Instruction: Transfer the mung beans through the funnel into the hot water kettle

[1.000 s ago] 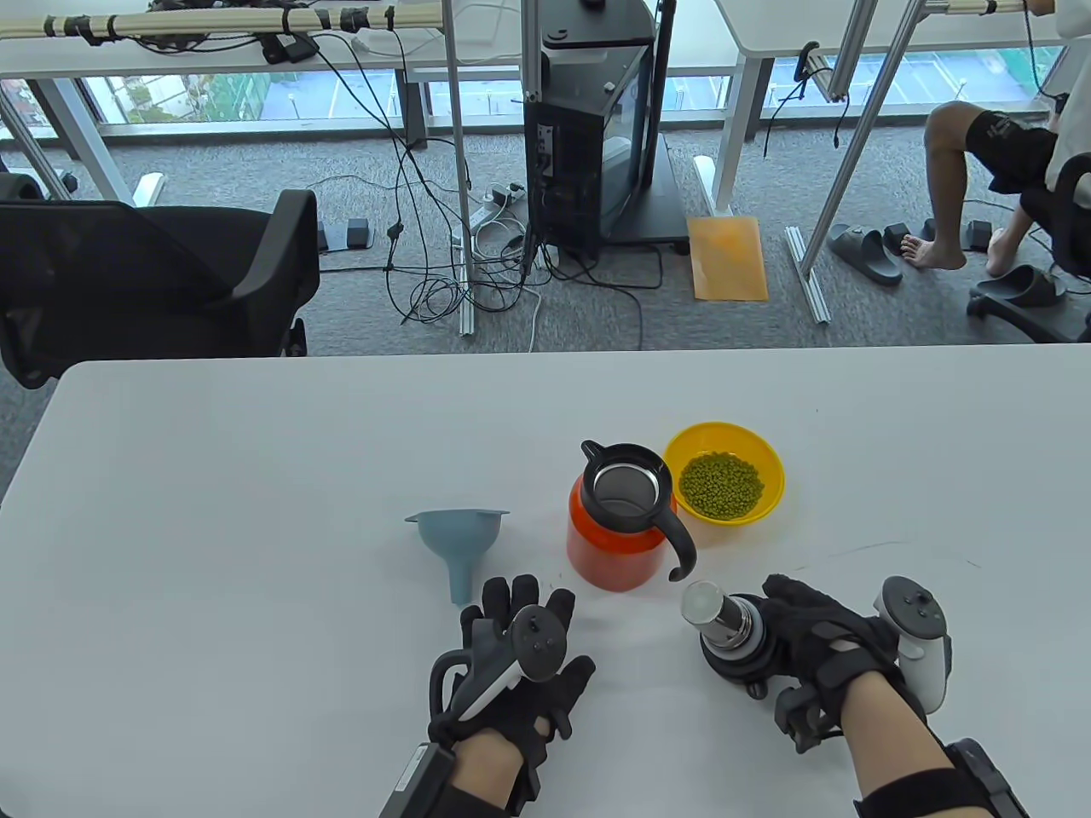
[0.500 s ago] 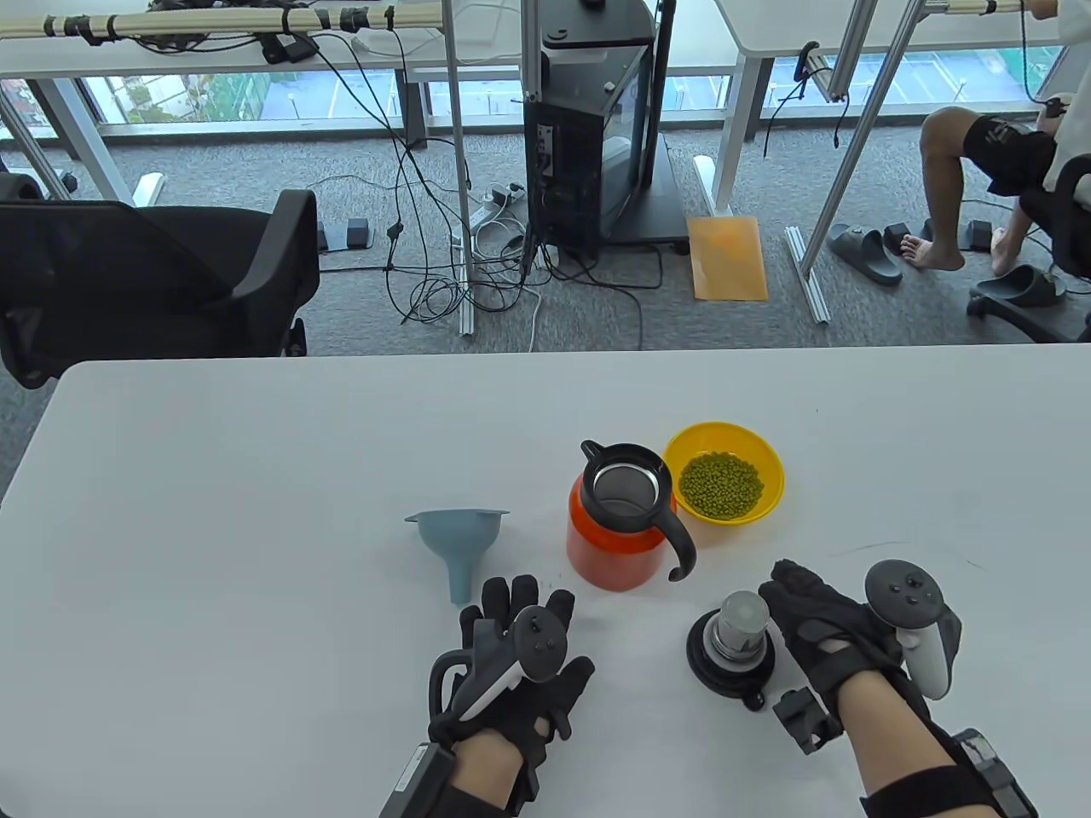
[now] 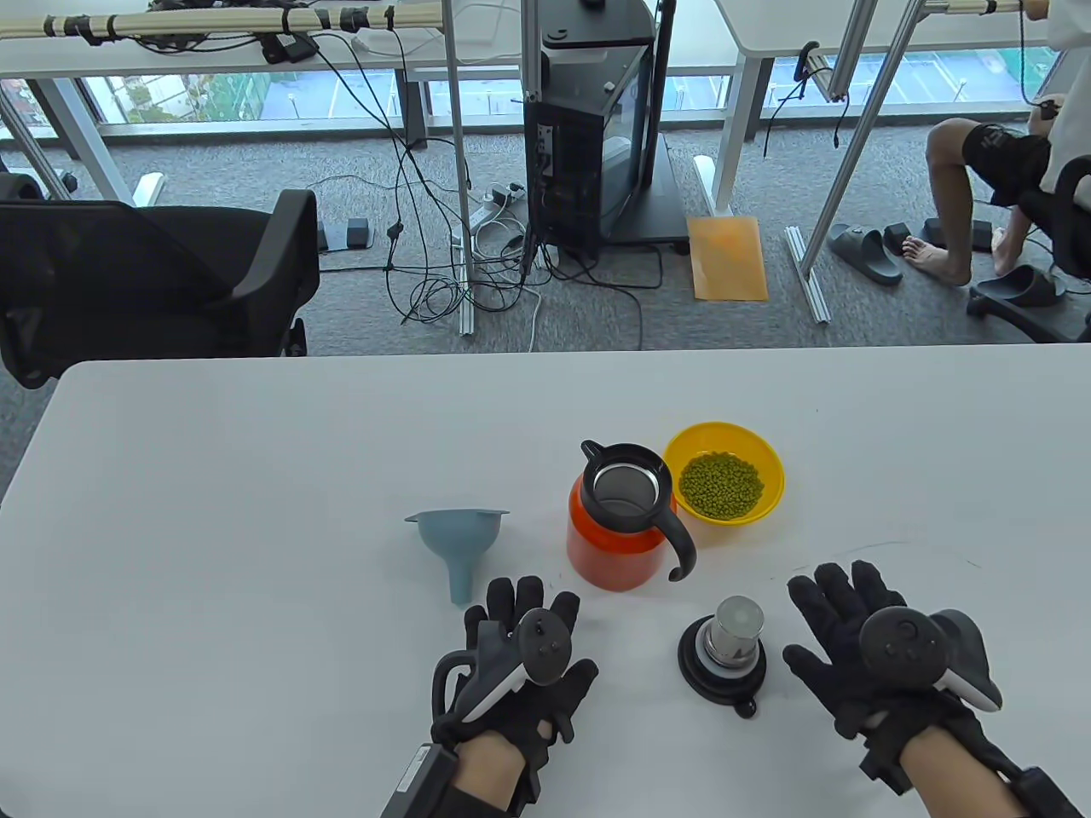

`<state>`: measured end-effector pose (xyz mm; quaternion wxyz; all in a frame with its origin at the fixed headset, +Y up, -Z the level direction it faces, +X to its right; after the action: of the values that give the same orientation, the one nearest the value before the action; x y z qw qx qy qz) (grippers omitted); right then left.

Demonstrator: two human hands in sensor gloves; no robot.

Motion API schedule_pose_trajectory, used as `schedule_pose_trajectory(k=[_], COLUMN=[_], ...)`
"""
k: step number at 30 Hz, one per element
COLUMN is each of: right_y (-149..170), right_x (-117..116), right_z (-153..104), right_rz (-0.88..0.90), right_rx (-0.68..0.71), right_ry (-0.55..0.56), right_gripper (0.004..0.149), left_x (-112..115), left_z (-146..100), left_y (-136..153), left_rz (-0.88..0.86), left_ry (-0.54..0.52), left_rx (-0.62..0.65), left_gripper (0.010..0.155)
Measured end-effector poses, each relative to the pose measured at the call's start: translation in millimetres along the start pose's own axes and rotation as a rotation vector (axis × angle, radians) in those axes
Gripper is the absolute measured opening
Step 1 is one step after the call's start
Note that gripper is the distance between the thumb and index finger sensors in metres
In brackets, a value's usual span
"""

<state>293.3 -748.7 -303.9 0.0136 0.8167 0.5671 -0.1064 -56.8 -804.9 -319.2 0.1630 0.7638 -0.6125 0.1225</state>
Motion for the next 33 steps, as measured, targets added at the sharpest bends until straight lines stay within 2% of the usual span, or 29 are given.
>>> schedule_pose_trajectory(k=[4, 7, 9, 11, 13, 16, 20, 23, 28, 30, 33], right_y=[9.3, 17.9, 22.2, 20.5, 19.4, 17.9, 19.7, 19.5, 19.5, 20.1, 21.1], right_x=[-15.3, -20.9, -22.0, -17.7, -19.4, -20.9, -18.3, -16.8, -13.1, -11.5, -10.3], right_z=[-4.8, -8.0, -8.1, -9.6, -9.6, -8.5, -9.4, -10.4, -11.2, -11.5, -11.6], right_rz=[-0.091, -0.134, -0.106, -0.091, -0.092, -0.096, -0.059, -0.04, -0.011, 0.003, 0.016], right_rx=[0.003, 0.002, -0.026, -0.011, -0.013, -0.004, -0.009, -0.005, 0.0, 0.001, 0.001], right_ry=[0.024, 0.098, 0.042, 0.091, 0.069, 0.061, 0.052, 0.051, 0.055, 0.058, 0.059], right_gripper=[0.082, 0.082, 0.083, 0.083, 0.083, 0.083, 0.084, 0.084, 0.084, 0.084, 0.084], left_x=[2.3, 2.5, 0.3, -2.1, -5.9, -16.5, -42.1, -66.8, -102.8, -112.5, -114.4], left_z=[0.4, -2.4, -4.6, -6.3, -7.2, -9.0, -9.4, -0.8, 26.2, 38.3, 58.9], left_y=[0.4, 2.7, 5.7, 7.0, 7.7, 9.1, 13.7, 19.7, 33.2, 36.2, 41.3], left_rz=[0.005, -0.009, -0.014, -0.013, 0.007, 0.005, -0.044, 0.014, -0.011, 0.002, 0.006], left_ry=[0.006, 0.005, -0.008, -0.023, -0.037, -0.053, -0.08, -0.113, -0.096, -0.086, -0.035], left_rx=[-0.002, -0.005, -0.022, -0.031, -0.052, -0.074, -0.112, -0.16, -0.238, -0.26, -0.292], left_gripper=[0.082, 0.082, 0.082, 0.081, 0.081, 0.081, 0.081, 0.08, 0.08, 0.079, 0.077])
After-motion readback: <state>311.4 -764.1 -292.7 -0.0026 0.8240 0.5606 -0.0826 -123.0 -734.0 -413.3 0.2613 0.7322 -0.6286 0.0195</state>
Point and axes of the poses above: the tracker on the back of each hand, its own y axis roughly to the little-finger side, its own z axis roughly from the wrist to the fingertips, x = y × z, the point moved 5 cm from there along z, roughly from the wrist to the fingertips, and after that the axes turned 13 degrees about -x, right-handed, at the moved point
